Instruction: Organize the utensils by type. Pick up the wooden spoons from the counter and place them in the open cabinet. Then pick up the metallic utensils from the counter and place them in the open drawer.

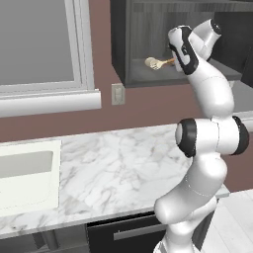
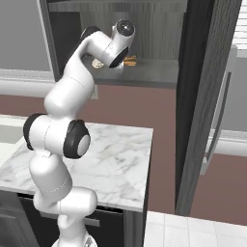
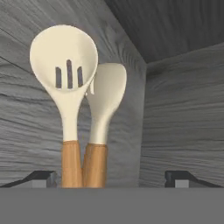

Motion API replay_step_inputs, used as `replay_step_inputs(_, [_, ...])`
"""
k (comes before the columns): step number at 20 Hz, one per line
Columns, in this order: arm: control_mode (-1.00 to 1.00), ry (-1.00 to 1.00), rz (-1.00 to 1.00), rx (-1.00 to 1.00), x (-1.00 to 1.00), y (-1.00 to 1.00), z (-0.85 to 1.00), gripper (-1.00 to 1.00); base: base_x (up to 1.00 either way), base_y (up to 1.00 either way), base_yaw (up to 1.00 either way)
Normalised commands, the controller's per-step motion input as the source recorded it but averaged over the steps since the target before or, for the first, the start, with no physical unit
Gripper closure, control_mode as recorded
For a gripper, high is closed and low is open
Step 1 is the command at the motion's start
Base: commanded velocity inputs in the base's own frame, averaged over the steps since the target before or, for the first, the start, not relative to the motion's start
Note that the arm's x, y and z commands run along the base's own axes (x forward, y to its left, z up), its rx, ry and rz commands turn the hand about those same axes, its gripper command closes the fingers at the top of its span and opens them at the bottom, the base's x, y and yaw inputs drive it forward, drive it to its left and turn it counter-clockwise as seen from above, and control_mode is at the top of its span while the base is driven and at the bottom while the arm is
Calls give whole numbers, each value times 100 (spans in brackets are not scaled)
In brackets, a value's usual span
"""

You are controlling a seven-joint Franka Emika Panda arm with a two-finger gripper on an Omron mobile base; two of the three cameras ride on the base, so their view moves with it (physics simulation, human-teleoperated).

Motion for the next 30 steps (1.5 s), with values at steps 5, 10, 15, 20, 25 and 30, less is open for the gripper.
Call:
replay_step_inputs(5, [-100,0,7,0,-27,0,-10,-100,0,0,0])
replay_step_inputs(10, [-100,0,0,0,-7,0,-16,-100,0,0,0])
replay_step_inputs(15, [-100,0,0,0,-11,0,-8,-100,0,0,0])
replay_step_inputs(20, [-100,5,0,0,-14,-1,-15,-100,0,0,0])
replay_step_inputs(25, [-100,12,0,0,0,-4,-22,-100,0,0,0])
replay_step_inputs(30, [-100,4,0,0,-12,0,-4,-100,0,0,0])
